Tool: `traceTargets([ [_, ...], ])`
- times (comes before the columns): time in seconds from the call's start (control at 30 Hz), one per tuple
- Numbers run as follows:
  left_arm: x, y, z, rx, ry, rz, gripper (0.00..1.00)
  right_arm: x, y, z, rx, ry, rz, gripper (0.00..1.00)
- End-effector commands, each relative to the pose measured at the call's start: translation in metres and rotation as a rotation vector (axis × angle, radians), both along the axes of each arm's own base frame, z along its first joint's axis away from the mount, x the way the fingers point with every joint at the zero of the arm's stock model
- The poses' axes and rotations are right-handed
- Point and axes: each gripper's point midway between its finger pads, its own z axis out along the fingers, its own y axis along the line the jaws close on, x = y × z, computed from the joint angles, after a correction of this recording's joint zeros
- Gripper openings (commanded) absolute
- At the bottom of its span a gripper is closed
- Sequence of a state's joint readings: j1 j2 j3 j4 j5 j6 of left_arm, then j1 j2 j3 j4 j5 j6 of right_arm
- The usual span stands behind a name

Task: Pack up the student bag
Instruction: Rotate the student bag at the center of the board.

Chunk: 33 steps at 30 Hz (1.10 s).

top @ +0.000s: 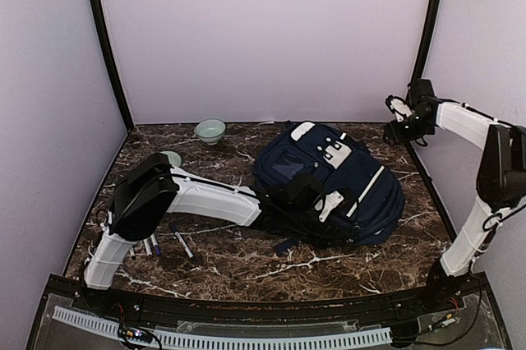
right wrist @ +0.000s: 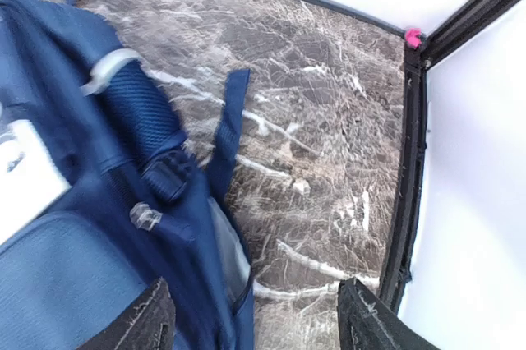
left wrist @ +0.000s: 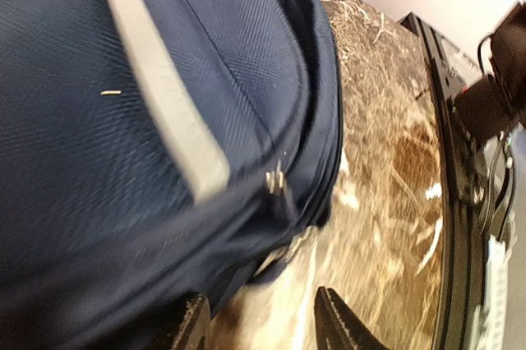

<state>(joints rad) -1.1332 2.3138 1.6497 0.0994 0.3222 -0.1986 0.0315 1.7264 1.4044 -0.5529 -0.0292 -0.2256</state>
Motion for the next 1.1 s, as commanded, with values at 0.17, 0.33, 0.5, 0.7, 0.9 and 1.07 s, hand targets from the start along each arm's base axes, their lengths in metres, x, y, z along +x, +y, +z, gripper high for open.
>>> traceTargets([
  [0.17, 0.011, 0.056, 0.045, 0.135, -0.365, -0.146, 0.46, -0.052, 0.007, -0.031, 0.021, 0.082, 0.009, 0.68],
  [0.33, -0.001, 0.063, 0.034, 0.178, -0.426, -0.285, 0.47, -0.081, 0.018, -0.047, 0.04, 0.163, 0.1, 0.68],
  [0.5, 0.0, 0.054, 0.028, 0.186, -0.517, -0.329, 0.5, -0.102, 0.023, -0.069, 0.057, 0.237, 0.133, 0.68],
  [0.7, 0.008, 0.037, 0.017, 0.193, -0.585, -0.334, 0.51, -0.109, 0.021, -0.096, 0.05, 0.305, 0.126, 0.67],
  [0.9, 0.011, 0.024, 0.001, 0.206, -0.626, -0.359, 0.51, -0.106, 0.033, -0.12, 0.046, 0.364, 0.162, 0.65],
  [1.07, 0.029, 0.017, -0.007, 0.25, -0.701, -0.287, 0.5, -0.099, 0.051, -0.134, 0.016, 0.394, 0.211, 0.64],
])
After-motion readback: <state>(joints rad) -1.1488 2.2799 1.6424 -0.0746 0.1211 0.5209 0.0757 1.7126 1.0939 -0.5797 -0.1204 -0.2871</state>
